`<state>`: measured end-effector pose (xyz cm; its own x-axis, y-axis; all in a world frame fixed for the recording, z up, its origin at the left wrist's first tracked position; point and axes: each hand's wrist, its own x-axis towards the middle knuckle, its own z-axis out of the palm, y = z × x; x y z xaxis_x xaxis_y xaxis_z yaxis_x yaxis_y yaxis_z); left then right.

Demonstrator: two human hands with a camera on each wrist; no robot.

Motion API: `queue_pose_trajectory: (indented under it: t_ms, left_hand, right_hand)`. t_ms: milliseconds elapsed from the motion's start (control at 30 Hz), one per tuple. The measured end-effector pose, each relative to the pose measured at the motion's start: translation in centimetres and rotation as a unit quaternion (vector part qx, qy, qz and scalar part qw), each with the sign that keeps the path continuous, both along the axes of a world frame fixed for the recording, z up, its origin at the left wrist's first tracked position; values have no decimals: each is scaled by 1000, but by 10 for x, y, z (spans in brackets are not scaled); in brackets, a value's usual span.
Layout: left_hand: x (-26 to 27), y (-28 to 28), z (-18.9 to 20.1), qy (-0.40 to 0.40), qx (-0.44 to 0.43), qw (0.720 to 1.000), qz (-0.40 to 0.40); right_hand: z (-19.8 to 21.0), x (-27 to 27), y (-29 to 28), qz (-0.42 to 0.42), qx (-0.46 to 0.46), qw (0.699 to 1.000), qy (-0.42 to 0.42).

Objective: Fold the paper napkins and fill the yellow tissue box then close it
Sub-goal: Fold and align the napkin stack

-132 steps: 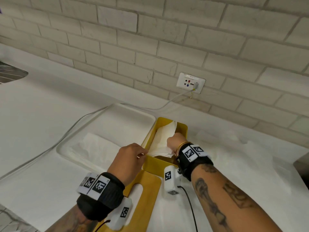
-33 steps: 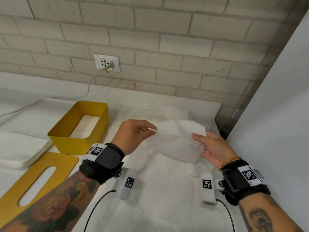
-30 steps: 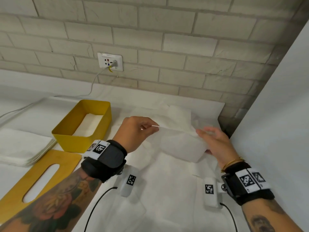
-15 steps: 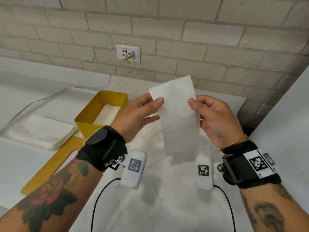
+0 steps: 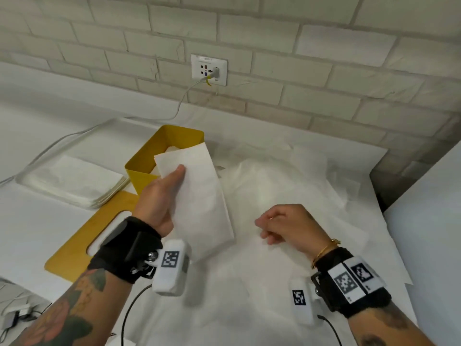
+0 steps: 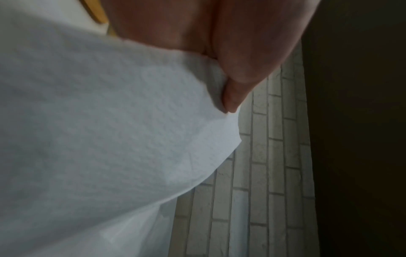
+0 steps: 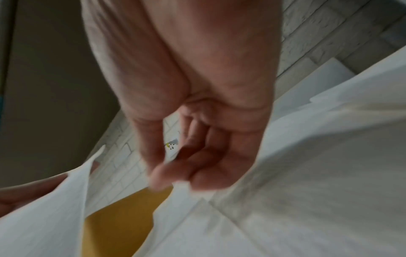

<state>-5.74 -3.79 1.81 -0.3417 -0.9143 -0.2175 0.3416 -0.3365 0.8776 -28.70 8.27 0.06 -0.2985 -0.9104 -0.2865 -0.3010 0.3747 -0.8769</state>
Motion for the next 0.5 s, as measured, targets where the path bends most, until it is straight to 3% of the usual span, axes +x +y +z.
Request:
queue_pose_trajectory:
  t_ms: [100, 233, 367, 500]
  left_hand:
    - [10, -1, -2, -10, -8, 1000, 6]
    - [11, 4, -3, -15, 0, 1000, 7]
    - [15, 3, -4, -14, -5, 1000, 13]
    - [15, 2, 0, -17, -20, 1000, 13]
  right_hand:
    - [-7, -11, -6, -38, 42, 992, 116]
    - [-26, -3, -13, 45, 88, 987, 123]
    - [-10, -17, -10, 61, -15, 997, 46]
    - [19, -40, 3, 42, -138, 987, 70]
